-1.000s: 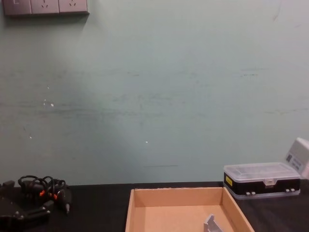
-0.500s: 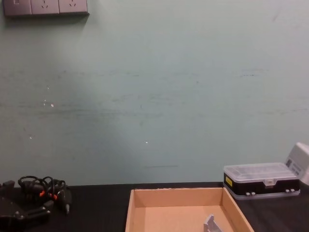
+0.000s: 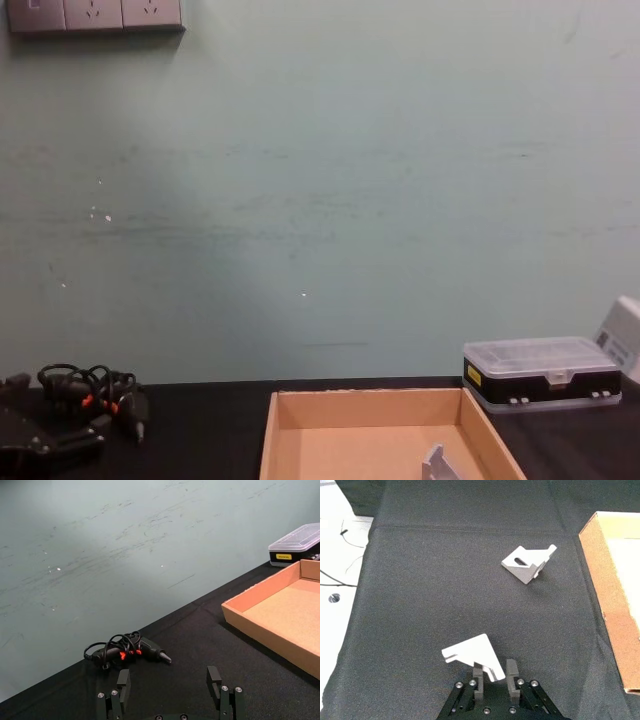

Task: Use one hand to pick up the angle iron from the table and place it into the box.

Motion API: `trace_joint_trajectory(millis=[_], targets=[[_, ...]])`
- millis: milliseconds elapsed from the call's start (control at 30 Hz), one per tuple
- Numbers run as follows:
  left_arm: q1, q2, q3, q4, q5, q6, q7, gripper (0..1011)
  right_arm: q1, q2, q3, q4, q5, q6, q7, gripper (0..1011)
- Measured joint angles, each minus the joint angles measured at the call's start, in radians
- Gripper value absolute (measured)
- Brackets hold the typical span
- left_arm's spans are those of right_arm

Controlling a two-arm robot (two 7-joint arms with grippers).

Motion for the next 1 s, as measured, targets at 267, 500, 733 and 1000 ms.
trace_joint_trajectory(millis=[267,500,733,1000], targets=[[0.000,0.000,0.000,0.000,0.000,0.000,0.000,1000,-0.004,0.010,0.002,-0.010,0.002,0.001,0.001,82],[0.000,0.000,0.000,0.000,0.000,0.000,0.000,1000,-0.010,0.022,0.006,-0.024,0.003,0.009,0.000,75],[0.000,0.000,0.000,0.000,0.000,0.000,0.000,1000,-0.026,0.027,0.032,-0.046,0.014,0.024,-0.038,74],[0.000,0.000,0.000,0.000,0.000,0.000,0.000,1000,-0.084,0.013,0.136,-0.113,0.077,0.077,-0.194,75]])
